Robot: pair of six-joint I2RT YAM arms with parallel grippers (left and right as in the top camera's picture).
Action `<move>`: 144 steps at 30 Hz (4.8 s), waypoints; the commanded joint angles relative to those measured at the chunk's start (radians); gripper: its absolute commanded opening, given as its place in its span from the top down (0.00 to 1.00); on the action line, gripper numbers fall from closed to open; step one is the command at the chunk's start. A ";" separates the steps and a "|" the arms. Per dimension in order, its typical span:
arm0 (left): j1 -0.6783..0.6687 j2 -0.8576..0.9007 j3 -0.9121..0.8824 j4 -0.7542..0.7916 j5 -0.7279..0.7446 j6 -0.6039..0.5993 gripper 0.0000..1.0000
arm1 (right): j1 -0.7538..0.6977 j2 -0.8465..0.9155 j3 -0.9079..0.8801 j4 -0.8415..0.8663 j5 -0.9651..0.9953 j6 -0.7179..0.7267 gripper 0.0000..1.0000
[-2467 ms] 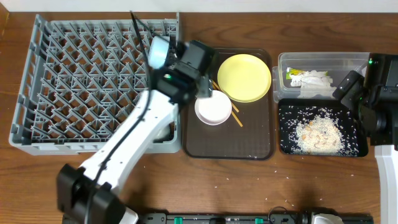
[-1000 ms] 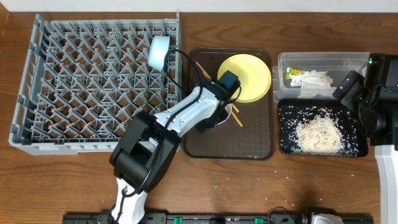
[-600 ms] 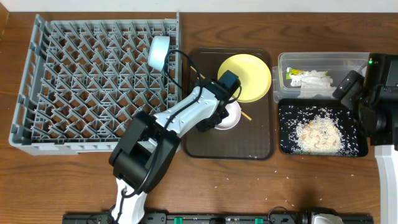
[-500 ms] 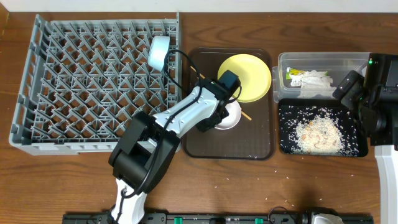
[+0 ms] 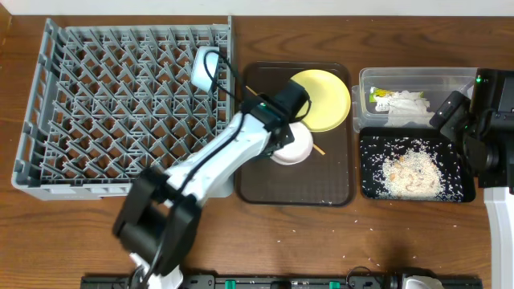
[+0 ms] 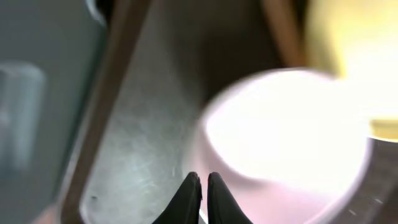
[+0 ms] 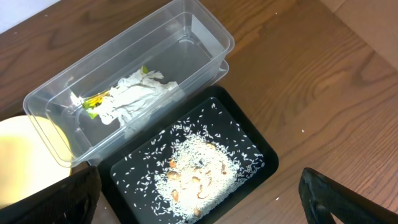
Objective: Sort waste into correct bins and load items into the dishwasher
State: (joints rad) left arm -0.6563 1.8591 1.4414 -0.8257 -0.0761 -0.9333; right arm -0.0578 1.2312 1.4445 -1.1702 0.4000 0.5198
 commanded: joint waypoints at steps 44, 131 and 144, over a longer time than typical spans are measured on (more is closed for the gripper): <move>0.018 0.082 0.002 -0.006 0.066 0.072 0.47 | -0.003 -0.001 0.005 -0.001 0.010 0.018 0.01; 0.043 0.059 -0.031 0.099 0.029 0.066 0.38 | -0.003 0.000 0.005 -0.001 0.010 0.018 0.01; 0.049 0.242 -0.031 0.124 0.170 -0.124 0.42 | -0.003 -0.001 0.005 -0.001 0.010 0.018 0.01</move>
State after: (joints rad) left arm -0.6151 2.0644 1.4212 -0.6968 0.0467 -1.0130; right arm -0.0578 1.2312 1.4445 -1.1690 0.3996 0.5198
